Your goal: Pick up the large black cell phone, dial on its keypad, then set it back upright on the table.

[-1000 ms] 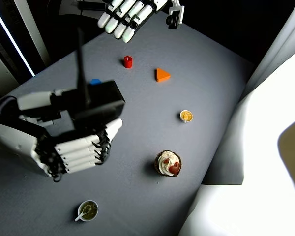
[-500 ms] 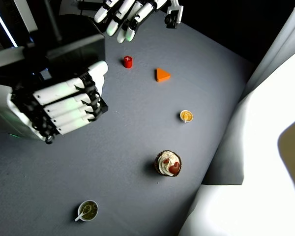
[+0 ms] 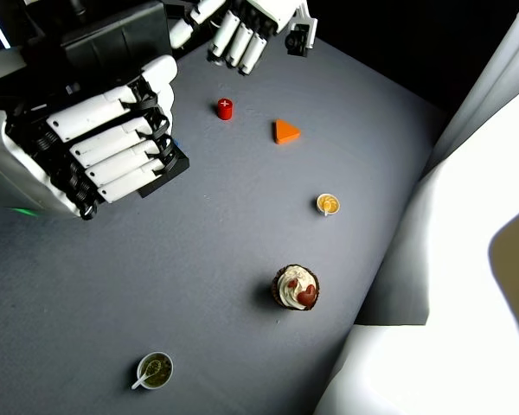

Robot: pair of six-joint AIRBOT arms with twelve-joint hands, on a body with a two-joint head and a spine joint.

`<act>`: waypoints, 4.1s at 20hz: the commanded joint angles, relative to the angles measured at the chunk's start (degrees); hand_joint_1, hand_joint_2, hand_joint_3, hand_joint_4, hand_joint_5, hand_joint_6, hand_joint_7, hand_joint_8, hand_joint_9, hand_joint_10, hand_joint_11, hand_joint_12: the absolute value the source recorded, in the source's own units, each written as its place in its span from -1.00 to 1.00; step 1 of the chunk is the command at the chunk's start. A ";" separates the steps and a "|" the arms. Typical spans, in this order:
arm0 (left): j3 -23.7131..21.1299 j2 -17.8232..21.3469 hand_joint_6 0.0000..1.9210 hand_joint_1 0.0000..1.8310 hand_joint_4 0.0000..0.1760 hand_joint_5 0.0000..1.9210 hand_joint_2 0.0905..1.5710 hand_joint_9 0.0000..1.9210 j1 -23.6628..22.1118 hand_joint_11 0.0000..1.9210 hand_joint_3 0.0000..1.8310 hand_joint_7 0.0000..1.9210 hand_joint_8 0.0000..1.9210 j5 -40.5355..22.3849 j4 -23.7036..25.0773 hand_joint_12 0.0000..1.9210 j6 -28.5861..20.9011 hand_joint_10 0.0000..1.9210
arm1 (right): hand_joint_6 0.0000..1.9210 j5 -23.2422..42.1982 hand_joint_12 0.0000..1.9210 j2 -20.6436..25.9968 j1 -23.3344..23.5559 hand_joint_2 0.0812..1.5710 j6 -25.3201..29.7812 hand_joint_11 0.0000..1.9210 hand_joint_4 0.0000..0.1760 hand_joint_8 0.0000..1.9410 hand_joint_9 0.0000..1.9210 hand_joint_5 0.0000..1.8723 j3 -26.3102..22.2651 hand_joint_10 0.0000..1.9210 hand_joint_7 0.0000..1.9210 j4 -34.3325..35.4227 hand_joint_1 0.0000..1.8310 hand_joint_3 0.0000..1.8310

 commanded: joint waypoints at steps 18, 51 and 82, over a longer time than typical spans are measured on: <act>-7.29 -3.00 -1.00 0.43 0.62 -0.96 0.72 0.02 -2.46 0.04 -1.00 -0.32 0.68 10.33 -17.23 1.00 11.66 1.00 | -0.11 7.61 0.37 0.02 -0.12 0.44 1.24 -0.15 -1.00 0.26 -0.14 -0.01 -0.06 0.46 -0.10 -2.39 0.49 -1.00; -10.40 -1.26 -1.00 0.43 0.62 -0.98 0.72 0.02 -1.17 0.04 -1.00 -0.32 0.68 14.25 -21.15 1.00 13.74 1.00 | -0.19 7.39 0.34 -1.18 1.25 0.41 1.25 -0.08 -1.00 0.18 -0.08 0.06 1.23 0.40 -0.08 -2.35 0.50 -1.00; -8.96 3.71 -0.99 0.43 0.07 -0.91 0.71 -0.04 0.05 -0.02 -1.00 -0.30 0.65 -1.79 -6.59 1.00 -29.86 1.00 | -0.18 13.08 0.39 -3.88 -2.98 0.44 1.24 -0.11 -1.00 0.28 -0.15 0.05 7.68 0.50 -0.15 2.04 0.49 -1.00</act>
